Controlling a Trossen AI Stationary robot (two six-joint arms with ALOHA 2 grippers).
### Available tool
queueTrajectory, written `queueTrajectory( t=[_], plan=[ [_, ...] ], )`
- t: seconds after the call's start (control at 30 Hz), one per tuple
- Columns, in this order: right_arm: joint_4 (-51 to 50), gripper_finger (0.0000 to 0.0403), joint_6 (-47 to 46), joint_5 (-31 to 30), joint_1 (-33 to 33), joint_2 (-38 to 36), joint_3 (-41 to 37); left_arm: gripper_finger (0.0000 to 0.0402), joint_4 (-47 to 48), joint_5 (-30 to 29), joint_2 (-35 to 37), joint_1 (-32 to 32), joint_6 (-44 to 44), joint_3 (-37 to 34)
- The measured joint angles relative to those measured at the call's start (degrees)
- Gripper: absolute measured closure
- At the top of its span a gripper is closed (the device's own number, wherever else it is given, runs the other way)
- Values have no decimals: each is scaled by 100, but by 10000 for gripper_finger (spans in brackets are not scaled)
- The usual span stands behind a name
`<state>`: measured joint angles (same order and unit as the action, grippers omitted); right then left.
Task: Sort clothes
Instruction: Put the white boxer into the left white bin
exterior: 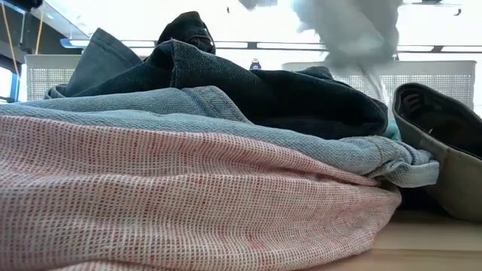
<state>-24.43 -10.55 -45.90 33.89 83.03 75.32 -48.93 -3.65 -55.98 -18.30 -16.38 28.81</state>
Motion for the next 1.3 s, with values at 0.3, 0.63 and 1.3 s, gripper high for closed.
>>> queueTrajectory(
  t=[0.3, 0.63, 1.3],
  plan=[
    [678, 400, 905, 754, -697, 2, 334, 309, -48, 42, -1149, -345, -961, 740],
    [1145, 399, 1056, 2183, -1158, 148, 176, 128, -86, -1506, -2678, -147, -1046, 1367],
    [1016, 325, 559, 2935, -1176, 378, 176, 344, 60, -1189, -3959, -106, -580, 2099]
  ],
)
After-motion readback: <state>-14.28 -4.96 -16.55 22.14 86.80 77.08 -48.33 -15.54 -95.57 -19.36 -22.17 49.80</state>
